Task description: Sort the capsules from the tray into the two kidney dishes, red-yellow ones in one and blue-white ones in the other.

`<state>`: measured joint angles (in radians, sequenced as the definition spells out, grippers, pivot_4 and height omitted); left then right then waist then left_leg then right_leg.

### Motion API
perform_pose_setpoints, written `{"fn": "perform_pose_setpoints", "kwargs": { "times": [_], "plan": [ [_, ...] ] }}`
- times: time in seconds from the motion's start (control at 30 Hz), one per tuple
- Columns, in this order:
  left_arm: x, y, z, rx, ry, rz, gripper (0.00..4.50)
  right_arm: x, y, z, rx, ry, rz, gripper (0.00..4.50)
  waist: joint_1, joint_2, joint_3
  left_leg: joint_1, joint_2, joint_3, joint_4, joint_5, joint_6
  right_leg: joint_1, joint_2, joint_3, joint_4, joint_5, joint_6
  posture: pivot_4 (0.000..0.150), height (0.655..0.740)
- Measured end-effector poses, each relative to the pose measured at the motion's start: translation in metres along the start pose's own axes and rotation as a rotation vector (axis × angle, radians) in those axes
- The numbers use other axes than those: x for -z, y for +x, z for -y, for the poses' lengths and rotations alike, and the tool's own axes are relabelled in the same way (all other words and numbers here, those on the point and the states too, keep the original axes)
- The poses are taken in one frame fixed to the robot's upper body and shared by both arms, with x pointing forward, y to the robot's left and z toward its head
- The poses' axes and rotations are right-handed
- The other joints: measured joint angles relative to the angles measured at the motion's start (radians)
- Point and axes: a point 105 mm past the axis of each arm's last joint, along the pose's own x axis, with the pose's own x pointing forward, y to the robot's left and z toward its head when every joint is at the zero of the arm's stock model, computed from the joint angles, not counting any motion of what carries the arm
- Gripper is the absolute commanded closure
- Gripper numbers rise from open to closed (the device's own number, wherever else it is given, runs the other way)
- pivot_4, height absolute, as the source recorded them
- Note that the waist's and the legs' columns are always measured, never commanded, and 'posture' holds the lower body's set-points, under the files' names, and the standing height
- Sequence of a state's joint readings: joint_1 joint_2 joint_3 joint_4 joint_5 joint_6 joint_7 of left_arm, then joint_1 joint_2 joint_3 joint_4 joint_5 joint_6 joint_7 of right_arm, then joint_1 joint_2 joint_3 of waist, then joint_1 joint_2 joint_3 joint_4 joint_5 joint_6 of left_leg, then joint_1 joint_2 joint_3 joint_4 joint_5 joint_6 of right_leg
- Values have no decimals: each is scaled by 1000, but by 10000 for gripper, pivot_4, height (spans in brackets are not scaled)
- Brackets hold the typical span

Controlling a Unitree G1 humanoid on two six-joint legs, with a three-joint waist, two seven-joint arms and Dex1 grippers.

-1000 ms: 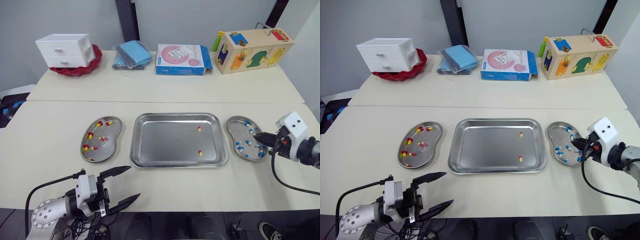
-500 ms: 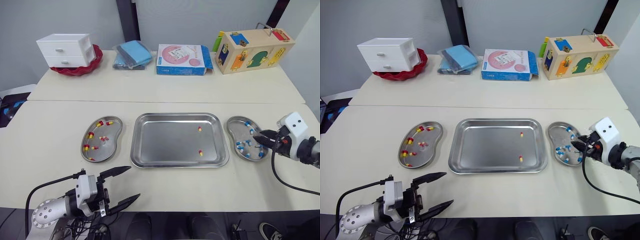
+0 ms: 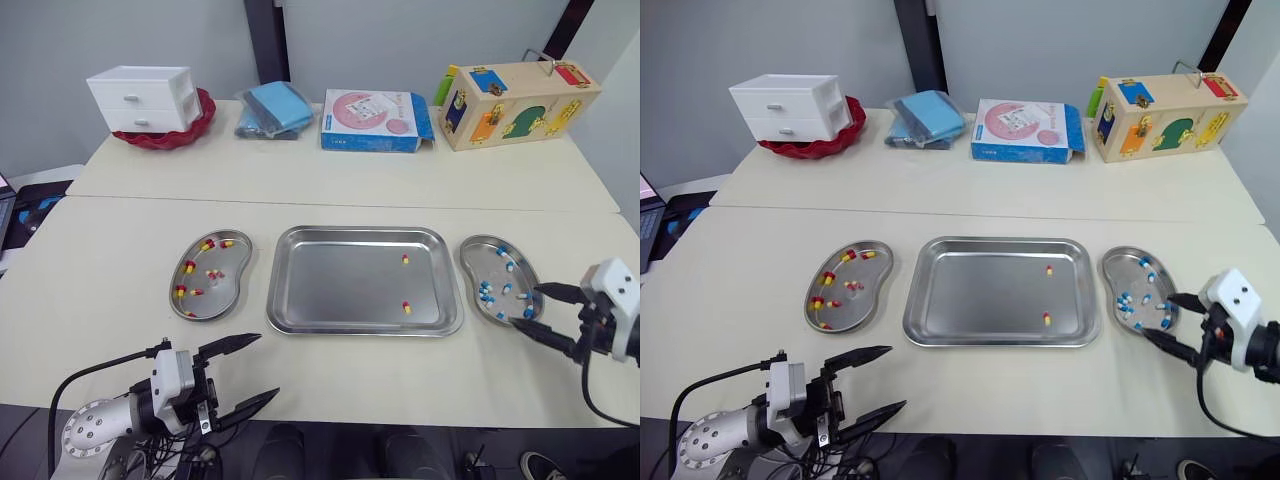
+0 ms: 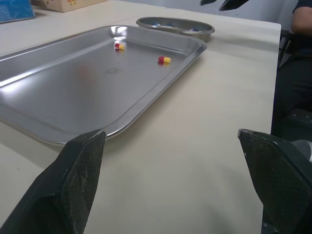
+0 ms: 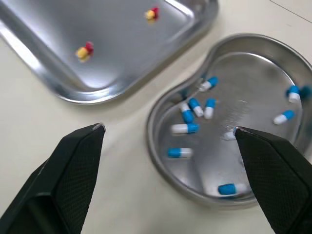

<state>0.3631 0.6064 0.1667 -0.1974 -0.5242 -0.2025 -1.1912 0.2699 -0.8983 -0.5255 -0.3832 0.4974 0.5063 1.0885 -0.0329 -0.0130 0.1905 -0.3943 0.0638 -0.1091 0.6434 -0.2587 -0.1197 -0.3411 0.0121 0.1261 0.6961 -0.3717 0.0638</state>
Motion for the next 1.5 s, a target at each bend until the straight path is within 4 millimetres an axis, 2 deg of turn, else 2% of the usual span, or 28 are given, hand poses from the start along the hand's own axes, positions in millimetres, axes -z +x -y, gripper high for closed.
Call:
{"fn": "perform_pose_setpoints", "kwargs": {
  "times": [0.23,0.43,0.5,0.73,0.83,0.97,1.1,1.17,1.33,1.5],
  "plan": [
    [-2,-9,-8,-22,6,-40,0,16,3,-61,-150,10,65,258,0,0,0,1,0,0,0,0,0,1,0,0,0,0,0,1500,7400],
    [-3,-11,-13,-30,-4,-59,0,24,20,-88,-182,17,114,258,-1,0,-1,4,0,0,0,0,0,4,0,0,0,0,0,1500,7400],
    [-6,-13,-17,-33,9,-65,0,27,24,-93,-186,22,117,258,0,0,-1,4,0,0,0,0,0,4,0,1,0,0,0,1500,7400],
    [-9,-12,-22,-11,6,-102,0,20,30,-90,-145,-6,140,258,0,-1,-1,4,0,0,0,0,0,4,0,0,0,0,0,1500,7400],
    [-22,-3,-35,61,43,-183,0,17,33,-95,-146,0,158,258,7,-1,0,4,0,-2,0,0,0,4,0,-1,0,0,0,1500,7400],
    [-45,23,-47,152,90,-198,0,11,37,-98,-127,22,191,258,5,-1,0,4,0,-1,0,0,0,4,0,-1,0,0,0,1500,7400],
    [-66,61,-57,267,132,-220,0,8,43,-102,-98,47,214,258,2,-1,0,3,0,-2,0,0,0,4,1,-1,0,0,0,1500,7400],
    [-69,71,-59,295,148,-224,0,8,43,-103,-84,52,218,258,1,0,0,3,0,-1,0,0,0,4,1,-1,0,0,0,1500,7400],
    [-79,125,-61,405,149,-197,0,11,47,-106,-32,47,216,258,2,0,0,2,-1,-2,1,0,0,4,1,-1,0,0,0,1500,7400],
    [-79,166,-54,467,145,-191,0,15,46,-103,25,54,211,258,1,0,-1,2,-1,-3,1,0,0,4,1,-2,0,0,0,1500,7400]
  ]
}}
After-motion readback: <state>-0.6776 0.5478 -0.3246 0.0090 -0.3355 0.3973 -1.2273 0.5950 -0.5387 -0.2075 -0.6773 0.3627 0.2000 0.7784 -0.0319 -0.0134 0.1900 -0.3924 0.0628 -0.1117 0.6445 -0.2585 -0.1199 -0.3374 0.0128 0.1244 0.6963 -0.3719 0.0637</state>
